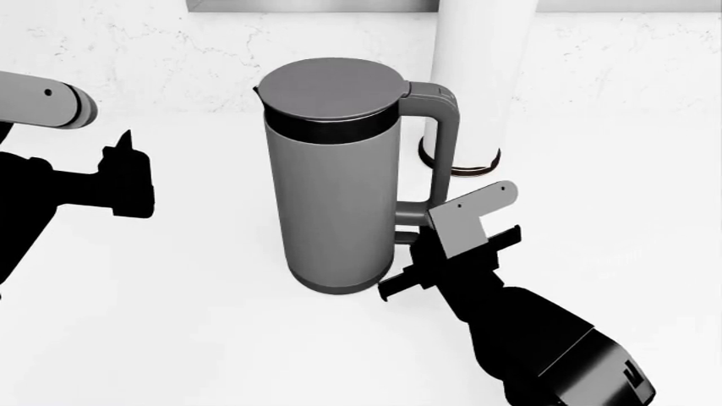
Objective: Press down the lever to turn on the electric kettle.
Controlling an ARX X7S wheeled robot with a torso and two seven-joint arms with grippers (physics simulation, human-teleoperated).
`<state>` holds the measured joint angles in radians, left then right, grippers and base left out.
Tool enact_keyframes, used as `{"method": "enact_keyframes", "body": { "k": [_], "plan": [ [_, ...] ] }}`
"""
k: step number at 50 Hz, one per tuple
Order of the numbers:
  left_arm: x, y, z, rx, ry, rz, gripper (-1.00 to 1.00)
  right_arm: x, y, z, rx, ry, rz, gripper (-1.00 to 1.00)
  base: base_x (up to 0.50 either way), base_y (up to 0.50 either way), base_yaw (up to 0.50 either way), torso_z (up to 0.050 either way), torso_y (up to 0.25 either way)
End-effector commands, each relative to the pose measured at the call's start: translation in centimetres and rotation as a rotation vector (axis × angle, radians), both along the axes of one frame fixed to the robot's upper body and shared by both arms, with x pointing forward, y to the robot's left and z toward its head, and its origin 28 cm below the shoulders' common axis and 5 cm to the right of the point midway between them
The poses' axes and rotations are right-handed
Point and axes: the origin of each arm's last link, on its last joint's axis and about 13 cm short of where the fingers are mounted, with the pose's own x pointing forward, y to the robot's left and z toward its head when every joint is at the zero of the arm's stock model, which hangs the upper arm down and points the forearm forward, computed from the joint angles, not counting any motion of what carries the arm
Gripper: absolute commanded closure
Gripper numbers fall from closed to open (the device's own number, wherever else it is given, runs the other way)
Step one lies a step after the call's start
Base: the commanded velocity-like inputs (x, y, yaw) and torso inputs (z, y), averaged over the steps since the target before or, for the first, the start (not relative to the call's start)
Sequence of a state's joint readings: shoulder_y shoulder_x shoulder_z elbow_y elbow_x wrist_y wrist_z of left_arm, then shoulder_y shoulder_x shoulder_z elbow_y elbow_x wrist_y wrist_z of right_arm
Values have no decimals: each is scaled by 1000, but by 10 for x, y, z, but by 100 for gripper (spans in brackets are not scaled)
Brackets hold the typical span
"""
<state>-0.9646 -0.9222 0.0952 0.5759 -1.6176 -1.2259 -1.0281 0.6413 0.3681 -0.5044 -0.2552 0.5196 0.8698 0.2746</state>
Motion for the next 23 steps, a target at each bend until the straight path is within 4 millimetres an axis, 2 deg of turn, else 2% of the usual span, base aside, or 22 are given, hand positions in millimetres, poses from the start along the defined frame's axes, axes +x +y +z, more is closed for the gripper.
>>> {"method": "enact_keyframes", "body": {
  "k": [1, 14, 23],
  "plan": [
    [0, 0, 1, -1, -2, 2, -100, -12, 18, -17, -11, 138, 197, 100, 0, 0, 0, 0, 0],
    [-1, 1, 0, -4, -2, 3, -100, -13, 23, -36, -128, 286, 241, 100, 1, 0, 2, 0, 0],
    [-1, 1, -1, -6, -1, 4, -100, -16, 25, -41, -164, 306, 260, 100, 4, 3, 6, 0, 0]
  ]
}}
